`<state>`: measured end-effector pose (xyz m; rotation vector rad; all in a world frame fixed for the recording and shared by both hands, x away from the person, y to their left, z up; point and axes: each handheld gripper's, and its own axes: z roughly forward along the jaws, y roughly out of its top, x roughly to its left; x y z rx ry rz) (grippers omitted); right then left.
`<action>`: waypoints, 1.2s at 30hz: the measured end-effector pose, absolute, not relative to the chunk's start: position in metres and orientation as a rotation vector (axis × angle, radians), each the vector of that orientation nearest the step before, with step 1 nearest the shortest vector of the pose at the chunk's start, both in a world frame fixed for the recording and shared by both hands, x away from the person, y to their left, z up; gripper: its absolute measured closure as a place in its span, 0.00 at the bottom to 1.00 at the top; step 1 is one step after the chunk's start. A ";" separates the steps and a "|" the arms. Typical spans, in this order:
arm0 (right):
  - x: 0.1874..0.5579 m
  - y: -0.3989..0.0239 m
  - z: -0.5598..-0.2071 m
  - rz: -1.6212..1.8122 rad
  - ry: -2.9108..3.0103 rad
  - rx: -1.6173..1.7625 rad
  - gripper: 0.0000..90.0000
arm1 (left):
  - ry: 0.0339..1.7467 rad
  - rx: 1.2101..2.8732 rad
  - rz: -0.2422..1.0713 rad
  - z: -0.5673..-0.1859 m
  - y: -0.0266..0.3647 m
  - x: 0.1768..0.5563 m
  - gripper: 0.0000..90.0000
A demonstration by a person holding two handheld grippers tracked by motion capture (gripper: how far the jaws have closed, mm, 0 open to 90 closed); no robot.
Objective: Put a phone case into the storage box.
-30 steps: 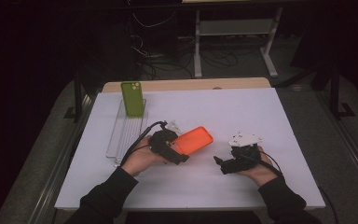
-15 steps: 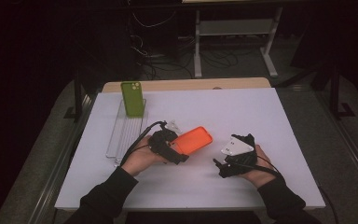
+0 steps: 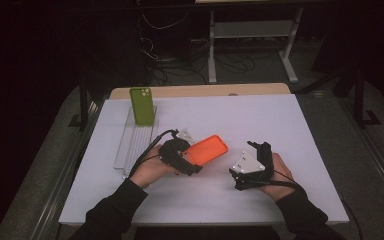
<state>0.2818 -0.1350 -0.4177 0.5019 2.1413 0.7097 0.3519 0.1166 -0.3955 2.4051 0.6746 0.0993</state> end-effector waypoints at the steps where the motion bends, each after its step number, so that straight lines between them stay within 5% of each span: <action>1: 0.281 -0.135 -0.418 0.700 2.140 0.486 0.00 | 0.675 2.403 0.101 -0.395 0.117 0.352 0.17; 36: 0.267 -0.116 -0.431 0.317 1.796 -0.055 0.00 | 0.670 2.411 0.097 -0.394 0.118 0.352 0.17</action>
